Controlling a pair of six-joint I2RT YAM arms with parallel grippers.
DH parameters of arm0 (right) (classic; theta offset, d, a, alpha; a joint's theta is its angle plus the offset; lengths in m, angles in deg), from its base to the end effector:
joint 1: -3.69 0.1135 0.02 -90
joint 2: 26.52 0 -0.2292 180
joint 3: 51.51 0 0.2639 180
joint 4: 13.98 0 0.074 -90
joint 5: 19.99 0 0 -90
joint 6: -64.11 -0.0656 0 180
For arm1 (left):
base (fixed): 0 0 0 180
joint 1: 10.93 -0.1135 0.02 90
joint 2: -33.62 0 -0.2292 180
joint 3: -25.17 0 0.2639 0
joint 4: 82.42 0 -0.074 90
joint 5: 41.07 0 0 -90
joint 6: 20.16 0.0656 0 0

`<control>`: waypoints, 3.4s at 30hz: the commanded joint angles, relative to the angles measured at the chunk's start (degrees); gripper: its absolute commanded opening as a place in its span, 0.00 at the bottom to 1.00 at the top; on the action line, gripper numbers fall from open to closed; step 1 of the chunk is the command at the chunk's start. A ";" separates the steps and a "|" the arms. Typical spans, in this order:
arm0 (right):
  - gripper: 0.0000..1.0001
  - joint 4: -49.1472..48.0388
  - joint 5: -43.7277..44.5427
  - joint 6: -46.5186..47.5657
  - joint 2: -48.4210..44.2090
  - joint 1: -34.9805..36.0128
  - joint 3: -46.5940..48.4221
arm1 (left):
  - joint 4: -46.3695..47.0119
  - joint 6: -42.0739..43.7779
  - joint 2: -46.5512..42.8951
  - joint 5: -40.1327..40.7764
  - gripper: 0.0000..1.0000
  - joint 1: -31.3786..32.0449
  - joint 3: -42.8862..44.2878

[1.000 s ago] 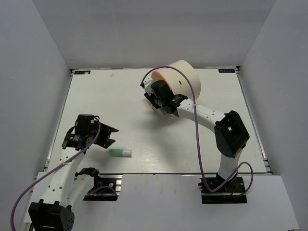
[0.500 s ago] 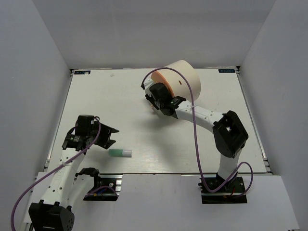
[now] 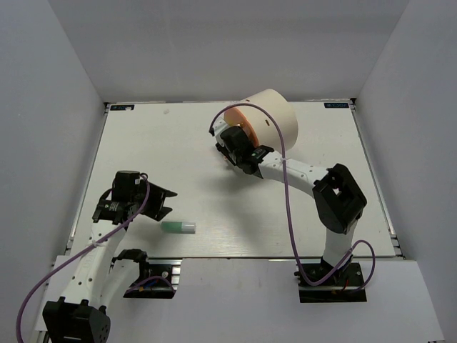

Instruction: Organize the makeup

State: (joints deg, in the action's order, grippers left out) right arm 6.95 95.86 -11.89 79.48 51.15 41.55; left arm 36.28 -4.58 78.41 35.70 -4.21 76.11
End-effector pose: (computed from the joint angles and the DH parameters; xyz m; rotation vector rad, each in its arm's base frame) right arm 0.3259 0.3128 0.2006 -0.8456 1.9213 -0.1381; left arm 0.1954 -0.0381 0.1901 -1.4308 2.3108 -0.7937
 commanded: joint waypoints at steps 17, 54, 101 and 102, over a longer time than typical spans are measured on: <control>0.17 -4.98 3.25 2.08 -0.26 1.14 -3.10 | 0.70 0.06 -1.20 -1.09 0.63 0.13 -1.24; 0.42 -0.85 -9.40 -1.08 -8.08 0.61 -3.02 | -2.27 0.06 0.02 -1.36 0.62 0.13 -0.54; 0.50 13.30 -44.48 0.24 -13.27 -10.11 7.27 | -2.39 -6.18 18.49 3.65 0.64 1.19 0.60; 0.50 13.21 -44.57 0.24 -13.10 -10.11 7.27 | -1.68 -6.27 17.62 4.26 0.64 1.19 0.95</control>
State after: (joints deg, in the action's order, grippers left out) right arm 20.24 52.67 -11.96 68.66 41.29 47.78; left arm 31.84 -10.78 99.22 39.04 -3.25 74.51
